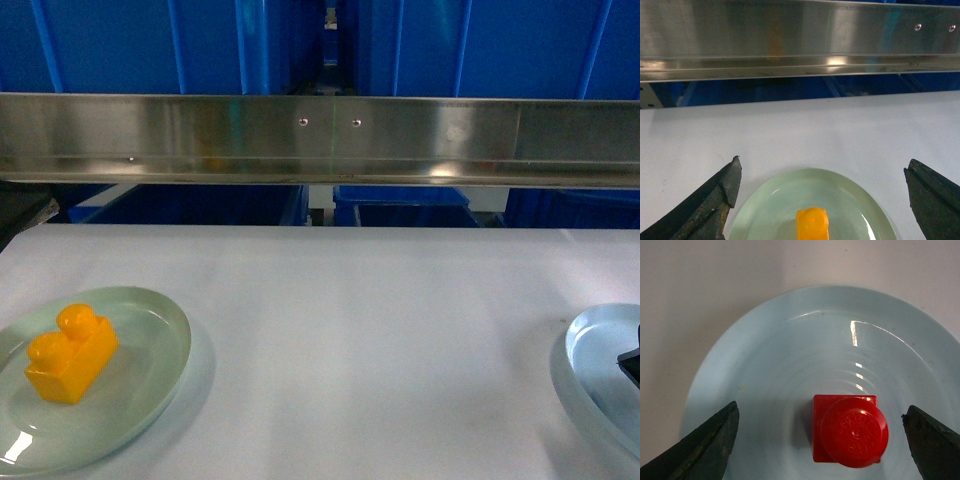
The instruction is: Sort and place red and yellow blocks in left bins
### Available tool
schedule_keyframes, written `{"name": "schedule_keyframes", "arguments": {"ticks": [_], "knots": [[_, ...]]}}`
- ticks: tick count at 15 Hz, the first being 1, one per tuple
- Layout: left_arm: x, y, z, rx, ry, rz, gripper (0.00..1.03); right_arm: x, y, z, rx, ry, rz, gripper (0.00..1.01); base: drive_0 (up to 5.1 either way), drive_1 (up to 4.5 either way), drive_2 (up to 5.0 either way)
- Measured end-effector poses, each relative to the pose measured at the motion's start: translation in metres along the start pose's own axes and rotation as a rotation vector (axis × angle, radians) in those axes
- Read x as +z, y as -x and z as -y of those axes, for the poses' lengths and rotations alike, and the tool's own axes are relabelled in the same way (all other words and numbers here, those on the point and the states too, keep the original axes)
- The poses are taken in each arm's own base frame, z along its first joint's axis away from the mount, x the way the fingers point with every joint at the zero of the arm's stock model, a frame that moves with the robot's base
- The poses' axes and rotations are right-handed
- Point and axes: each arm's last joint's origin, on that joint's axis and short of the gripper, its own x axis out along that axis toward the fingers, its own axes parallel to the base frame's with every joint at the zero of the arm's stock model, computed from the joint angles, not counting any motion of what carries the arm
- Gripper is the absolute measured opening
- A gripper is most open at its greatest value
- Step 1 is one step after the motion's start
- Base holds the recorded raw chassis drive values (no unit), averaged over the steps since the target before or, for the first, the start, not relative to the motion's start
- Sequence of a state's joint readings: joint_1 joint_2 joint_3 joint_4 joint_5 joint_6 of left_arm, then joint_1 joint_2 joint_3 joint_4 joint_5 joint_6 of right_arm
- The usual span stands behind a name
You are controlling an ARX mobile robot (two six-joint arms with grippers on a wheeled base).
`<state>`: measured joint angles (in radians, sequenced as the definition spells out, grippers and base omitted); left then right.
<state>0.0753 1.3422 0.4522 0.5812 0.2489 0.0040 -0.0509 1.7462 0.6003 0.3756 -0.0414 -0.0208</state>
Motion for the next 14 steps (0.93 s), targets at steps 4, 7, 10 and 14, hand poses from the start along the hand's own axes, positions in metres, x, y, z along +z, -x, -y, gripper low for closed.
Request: {"name": "schedule_keyframes", "arguments": {"ticks": [4, 7, 10, 14], "knots": [[0.0, 0.0, 0.0, 0.0, 0.0, 0.0, 0.98, -0.004, -0.009, -0.001, -0.008, 0.0, -0.016, 0.98, 0.0, 0.0, 0.0], [0.0, 0.0, 0.0, 0.0, 0.0, 0.0, 0.98, -0.006, -0.016, 0.004, -0.021, -0.01, -0.019, 0.98, 0.0, 0.0, 0.0], [0.0, 0.0, 0.0, 0.0, 0.0, 0.0, 0.98, -0.005, -0.024, 0.006, -0.026, -0.012, 0.007, 0.94, 0.0, 0.0, 0.0], [0.0, 0.0, 0.0, 0.0, 0.0, 0.0, 0.98, -0.002, -0.031, 0.006, -0.02, 0.007, 0.07, 0.54, 0.0, 0.0, 0.0]]}}
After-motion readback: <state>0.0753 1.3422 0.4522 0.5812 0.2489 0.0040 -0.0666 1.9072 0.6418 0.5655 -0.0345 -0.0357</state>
